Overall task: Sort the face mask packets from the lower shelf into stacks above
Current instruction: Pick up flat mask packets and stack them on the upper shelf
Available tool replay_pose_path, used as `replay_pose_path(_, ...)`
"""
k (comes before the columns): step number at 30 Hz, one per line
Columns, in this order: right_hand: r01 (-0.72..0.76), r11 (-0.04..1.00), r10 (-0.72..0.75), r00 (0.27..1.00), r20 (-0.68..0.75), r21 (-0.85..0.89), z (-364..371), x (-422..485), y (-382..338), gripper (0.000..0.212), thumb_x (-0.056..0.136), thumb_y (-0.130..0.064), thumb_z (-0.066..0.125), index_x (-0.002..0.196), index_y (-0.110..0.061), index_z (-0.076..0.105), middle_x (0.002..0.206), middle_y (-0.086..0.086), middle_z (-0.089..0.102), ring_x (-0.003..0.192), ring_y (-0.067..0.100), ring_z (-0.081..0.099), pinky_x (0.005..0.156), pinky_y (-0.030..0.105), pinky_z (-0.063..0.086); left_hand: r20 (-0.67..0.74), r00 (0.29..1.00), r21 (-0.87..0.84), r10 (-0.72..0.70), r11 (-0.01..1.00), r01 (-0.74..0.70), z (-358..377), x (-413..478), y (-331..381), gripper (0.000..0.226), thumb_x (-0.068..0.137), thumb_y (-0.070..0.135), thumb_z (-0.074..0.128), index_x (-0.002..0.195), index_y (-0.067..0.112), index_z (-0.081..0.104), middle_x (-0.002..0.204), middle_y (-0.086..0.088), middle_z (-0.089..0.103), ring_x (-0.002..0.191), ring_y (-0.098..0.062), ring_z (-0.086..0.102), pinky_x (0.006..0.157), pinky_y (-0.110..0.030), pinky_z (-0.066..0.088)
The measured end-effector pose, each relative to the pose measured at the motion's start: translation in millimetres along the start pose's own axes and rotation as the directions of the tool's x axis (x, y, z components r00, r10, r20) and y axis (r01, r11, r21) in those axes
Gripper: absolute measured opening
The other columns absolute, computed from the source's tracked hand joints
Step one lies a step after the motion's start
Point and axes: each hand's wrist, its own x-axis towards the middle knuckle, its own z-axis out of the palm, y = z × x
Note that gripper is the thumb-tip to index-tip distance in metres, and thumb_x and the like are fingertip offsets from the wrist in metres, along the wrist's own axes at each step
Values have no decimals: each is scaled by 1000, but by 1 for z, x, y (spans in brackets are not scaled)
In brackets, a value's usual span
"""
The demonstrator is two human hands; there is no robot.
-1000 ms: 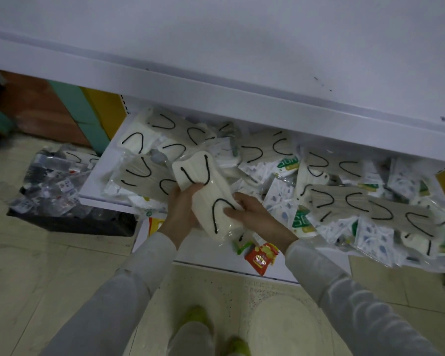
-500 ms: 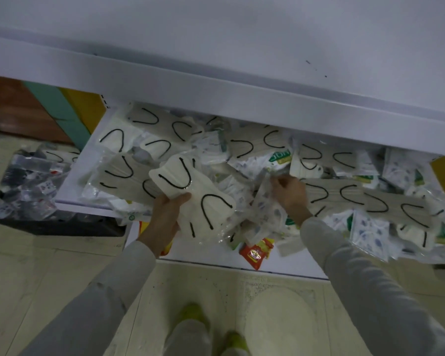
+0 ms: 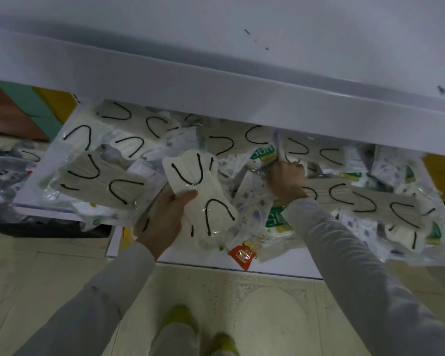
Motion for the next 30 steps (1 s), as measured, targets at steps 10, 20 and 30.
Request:
replay_pose_path(10, 133, 990, -78, 782, -619, 43, -46, -74, -37, 37, 53, -12, 63, 89, -2, 69, 52, 5, 61, 49, 22, 59, 44, 23, 42, -32, 999, 11, -6, 1000, 7, 45, 8, -15, 35, 94, -4, 45, 127, 6, 50, 117, -10, 61, 105, -27, 60, 84, -39, 52)
replay_pose_path(20, 564, 815, -356, 668, -653, 132, -35, -137, -62, 14, 83, -24, 53, 85, -14, 63, 78, 3, 62, 69, 24, 56, 50, 31, 40, -27, 987, -367, -158, 920, 137, 71, -3, -2, 34, 89, 38, 57, 109, 12, 64, 93, -3, 71, 93, -25, 63, 79, -29, 54)
replay_pose_path(30, -111, -513, 37, 988, 151, 851, -60, -188, -19, 82, 54, -40, 89, 123, -13, 55, 122, 6, 63, 109, 22, 62, 95, 39, 51, -24, 995, -487, 94, 869, -93, 57, -48, 27, 45, 85, 3, 58, 130, 6, 55, 127, -14, 61, 117, -31, 57, 100, -45, 46)
